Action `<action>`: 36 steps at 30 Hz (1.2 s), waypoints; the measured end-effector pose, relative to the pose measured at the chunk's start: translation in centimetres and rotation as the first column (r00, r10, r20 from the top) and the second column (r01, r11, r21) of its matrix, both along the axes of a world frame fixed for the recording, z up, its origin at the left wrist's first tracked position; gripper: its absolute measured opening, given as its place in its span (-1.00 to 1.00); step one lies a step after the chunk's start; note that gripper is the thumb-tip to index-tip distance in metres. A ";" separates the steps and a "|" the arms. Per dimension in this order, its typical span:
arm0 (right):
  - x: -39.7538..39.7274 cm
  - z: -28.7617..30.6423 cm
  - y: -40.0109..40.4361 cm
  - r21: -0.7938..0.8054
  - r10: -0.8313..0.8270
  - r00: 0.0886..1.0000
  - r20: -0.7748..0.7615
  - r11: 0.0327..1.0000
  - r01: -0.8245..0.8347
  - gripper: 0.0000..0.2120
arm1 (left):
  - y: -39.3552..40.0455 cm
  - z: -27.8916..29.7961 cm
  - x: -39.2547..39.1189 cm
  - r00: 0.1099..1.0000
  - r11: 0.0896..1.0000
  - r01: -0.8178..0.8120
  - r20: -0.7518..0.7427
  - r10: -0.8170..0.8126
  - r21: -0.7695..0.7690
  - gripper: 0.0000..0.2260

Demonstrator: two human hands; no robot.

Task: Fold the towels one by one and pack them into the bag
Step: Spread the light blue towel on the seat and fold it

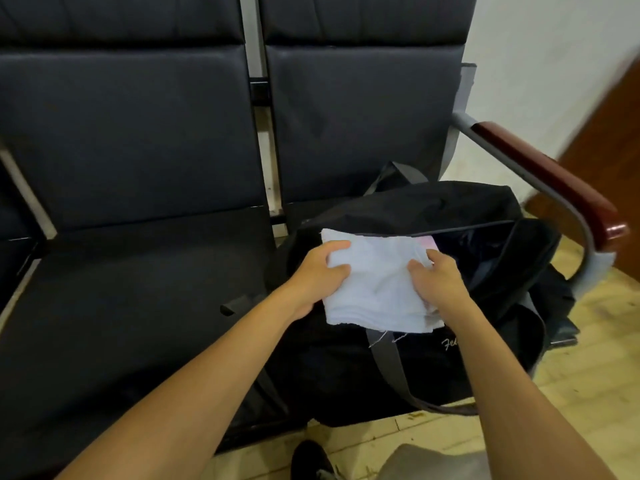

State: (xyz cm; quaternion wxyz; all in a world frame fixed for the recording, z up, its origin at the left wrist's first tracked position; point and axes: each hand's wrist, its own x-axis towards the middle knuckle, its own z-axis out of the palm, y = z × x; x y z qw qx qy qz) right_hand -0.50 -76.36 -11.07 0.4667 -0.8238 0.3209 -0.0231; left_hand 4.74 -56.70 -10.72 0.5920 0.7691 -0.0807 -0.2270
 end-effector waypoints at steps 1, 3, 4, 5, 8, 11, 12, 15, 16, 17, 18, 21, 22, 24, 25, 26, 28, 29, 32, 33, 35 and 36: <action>0.2 -0.1 -0.6 -0.060 -0.005 1.000 0.027 0.998 0.007 -0.68 | -0.7 -0.3 0.4 1.000 1.000 0.021 0.000 -0.021 0.001 -0.57; 0.6 -0.5 -1.8 -0.138 0.010 0.996 0.086 0.990 0.002 -0.75 | -2.0 -1.0 0.9 0.998 0.998 0.065 0.018 -0.066 0.013 -0.53; 0.8 -0.7 -2.6 -0.159 0.016 0.996 0.087 0.987 -0.002 -0.77 | -3.0 -1.4 1.2 0.996 0.997 0.081 0.027 -0.081 0.017 -0.51; 1.0 -1.0 -3.2 -0.178 0.017 0.997 0.077 0.984 -0.003 -0.78 | -3.7 -1.7 1.5 0.995 0.995 0.093 0.029 -0.093 0.020 -0.50; 1.6 -2.2 -5.4 -0.183 0.003 1.000 0.006 0.983 -0.002 -0.78 | -5.8 -2.9 2.3 0.992 0.995 0.101 -0.073 -0.101 0.005 -0.49; 2.3 -3.5 -6.8 -0.168 0.016 0.999 -0.040 0.986 -0.023 -0.87 | -7.1 -4.2 2.8 0.980 0.992 0.119 -0.167 -0.110 0.042 -0.47; 2.6 -3.9 -7.0 -0.164 0.015 0.999 -0.045 0.986 -0.022 -0.85 | -7.3 -4.7 2.9 0.981 0.990 0.128 -0.154 -0.117 0.064 -0.45; 3.8 -4.7 -7.4 -0.166 0.000 1.000 0.000 0.986 0.000 -0.79 | -7.6 -5.5 3.6 0.988 0.988 0.140 -0.074 -0.135 0.063 -0.40; 4.3 -4.8 -7.5 -0.170 -0.009 1.000 0.021 0.985 0.012 -0.82 | -7.8 -5.5 3.8 0.990 0.989 0.135 -0.050 -0.132 0.057 -0.38; 4.8 -5.0 -7.5 -0.178 -0.014 0.999 0.045 0.984 0.022 -0.85 | -8.0 -5.5 4.2 0.991 0.989 0.130 -0.024 -0.128 0.068 -0.37; 5.1 -5.0 -7.5 -0.194 -0.027 0.997 0.066 0.980 0.039 -0.80 | -8.4 -5.4 4.4 0.992 0.988 0.128 0.008 -0.130 0.090 -0.35; 5.9 -5.2 -7.9 -0.284 -0.041 0.996 0.076 0.957 0.061 -0.71 | -9.4 -6.0 4.8 0.985 0.973 0.143 0.067 -0.158 0.183 -0.28; 6.0 -5.4 -8.0 -0.306 -0.039 0.998 0.042 0.951 0.050 -0.71 | -9.6 -6.4 4.8 0.984 0.964 0.149 0.068 -0.168 0.219 -0.25; 6.0 -5.7 -8.4 -0.332 -0.042 0.998 -0.042 0.943 0.026 -0.67 | -10.0 -7.3 4.7 0.981 0.937 0.156 0.063 -0.184 0.311 -0.18; 5.9 -6.0 -8.6 -0.345 -0.041 0.996 -0.082 0.938 0.010 -0.63 | -10.1 -7.5 4.6 0.980 0.915 0.148 0.068 -0.187 0.375 -0.16; 5.9 -6.2 -8.8 -0.356 -0.041 0.991 -0.126 0.934 -0.006 -0.59 | -10.4 -7.5 4.5 0.977 0.883 0.143 0.081 -0.199 0.446 -0.14; 5.7 -6.2 -9.0 -0.370 -0.038 0.971 -0.236 0.927 -0.054 -0.50 | -10.7 -7.3 4.0 0.969 0.815 0.132 0.099 -0.226 0.565 -0.13; 5.6 -6.1 -8.9 -0.375 -0.039 0.954 -0.297 0.924 -0.079 -0.47 | -10.8 -7.2 3.8 0.968 0.796 0.122 0.107 -0.228 0.593 -0.13; 5.1 -5.2 -8.5 -0.380 -0.063 0.904 -0.423 0.918 -0.114 -0.34 | -10.7 -7.2 3.3 0.971 0.807 0.092 0.125 -0.201 0.583 -0.14; 5.1 -4.9 -8.2 -0.388 -0.072 0.897 -0.436 0.915 -0.115 -0.32 | -10.5 -7.1 3.2 0.975 0.812 0.090 0.116 -0.190 0.576 -0.13; 5.0 -4.5 -7.5 -0.422 -0.082 0.908 -0.411 0.900 -0.110 -0.35 | -10.2 -6.6 3.1 0.979 0.810 0.115 0.073 -0.191 0.574 -0.07; 5.0 -4.4 -6.9 -0.455 -0.080 0.921 -0.382 0.883 -0.112 -0.38 | -9.9 -6.3 3.0 0.979 0.809 0.135 0.050 -0.199 0.571 -0.03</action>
